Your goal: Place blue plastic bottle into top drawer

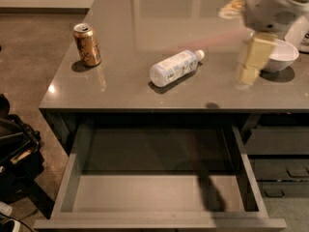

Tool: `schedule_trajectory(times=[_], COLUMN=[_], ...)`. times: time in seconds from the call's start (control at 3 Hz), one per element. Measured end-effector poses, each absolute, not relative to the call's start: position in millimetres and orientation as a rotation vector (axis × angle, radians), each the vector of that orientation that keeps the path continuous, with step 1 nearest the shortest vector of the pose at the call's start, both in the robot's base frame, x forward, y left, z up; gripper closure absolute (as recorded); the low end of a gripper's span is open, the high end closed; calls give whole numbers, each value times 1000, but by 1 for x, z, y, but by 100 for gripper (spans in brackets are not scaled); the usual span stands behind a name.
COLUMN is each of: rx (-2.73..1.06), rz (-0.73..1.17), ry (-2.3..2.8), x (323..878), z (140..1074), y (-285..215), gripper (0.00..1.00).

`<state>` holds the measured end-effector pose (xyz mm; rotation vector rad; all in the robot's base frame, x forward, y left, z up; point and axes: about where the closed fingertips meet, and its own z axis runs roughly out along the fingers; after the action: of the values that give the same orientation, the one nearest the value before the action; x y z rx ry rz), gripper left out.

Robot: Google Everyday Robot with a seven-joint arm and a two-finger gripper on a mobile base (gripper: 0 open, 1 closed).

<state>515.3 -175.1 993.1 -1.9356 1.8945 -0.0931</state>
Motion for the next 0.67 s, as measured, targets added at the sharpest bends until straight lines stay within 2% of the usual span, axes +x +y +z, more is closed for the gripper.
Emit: schedule_trajectory(times=[0.67], rx=[-2246], rz=[170], ry=[1293], x=[576], z=[969], y=[-72], gripper=[0])
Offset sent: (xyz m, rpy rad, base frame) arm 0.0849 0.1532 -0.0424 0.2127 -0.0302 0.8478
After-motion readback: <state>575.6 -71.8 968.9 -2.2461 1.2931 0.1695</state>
